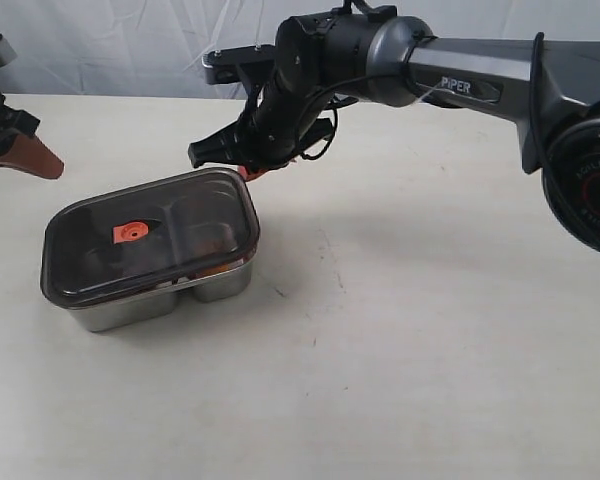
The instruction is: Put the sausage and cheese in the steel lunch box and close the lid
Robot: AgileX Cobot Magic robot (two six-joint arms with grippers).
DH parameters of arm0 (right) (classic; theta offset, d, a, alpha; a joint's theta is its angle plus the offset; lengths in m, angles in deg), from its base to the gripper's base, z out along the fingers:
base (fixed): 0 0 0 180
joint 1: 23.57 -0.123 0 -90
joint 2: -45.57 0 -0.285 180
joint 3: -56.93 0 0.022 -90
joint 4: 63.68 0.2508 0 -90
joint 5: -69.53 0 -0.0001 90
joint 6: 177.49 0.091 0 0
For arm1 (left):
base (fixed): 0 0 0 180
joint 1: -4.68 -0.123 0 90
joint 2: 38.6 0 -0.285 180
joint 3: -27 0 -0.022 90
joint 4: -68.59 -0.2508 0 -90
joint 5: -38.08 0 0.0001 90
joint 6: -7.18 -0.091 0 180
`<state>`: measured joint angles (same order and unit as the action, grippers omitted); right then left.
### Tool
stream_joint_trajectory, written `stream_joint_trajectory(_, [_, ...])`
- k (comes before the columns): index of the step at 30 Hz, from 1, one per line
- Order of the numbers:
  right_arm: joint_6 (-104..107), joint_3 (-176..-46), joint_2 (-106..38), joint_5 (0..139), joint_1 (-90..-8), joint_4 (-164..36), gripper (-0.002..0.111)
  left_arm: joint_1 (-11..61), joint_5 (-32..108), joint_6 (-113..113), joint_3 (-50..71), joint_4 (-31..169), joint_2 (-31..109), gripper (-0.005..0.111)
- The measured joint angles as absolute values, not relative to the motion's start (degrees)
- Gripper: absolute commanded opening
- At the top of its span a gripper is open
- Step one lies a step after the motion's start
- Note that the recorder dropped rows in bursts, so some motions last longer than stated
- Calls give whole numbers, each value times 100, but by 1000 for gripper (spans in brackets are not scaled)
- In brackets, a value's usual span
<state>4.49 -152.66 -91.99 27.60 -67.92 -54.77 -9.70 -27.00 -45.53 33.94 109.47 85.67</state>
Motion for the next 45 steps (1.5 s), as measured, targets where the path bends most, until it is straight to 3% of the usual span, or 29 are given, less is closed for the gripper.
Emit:
stream_joint_trajectory(16, [251,-15289,-9343,2801,-6792,-5425,0,-1118,-2641,-4543,3394,10947,8567,0])
stream_joint_trajectory(27, [798,-15318,-9365,2842,-6836,-6495,0,-1118,-2670,-4506,3394,10990,8551,0])
stream_joint_trajectory(34, [870,-15793,-9254,2100,-6836,-6521,0,-1105,-3086,-3990,3366,11052,8172,0])
stream_joint_trajectory(45, [-214,-15969,-8994,1101,-6836,-5152,0,-294,-2652,-3107,2558,10420,7578,0])
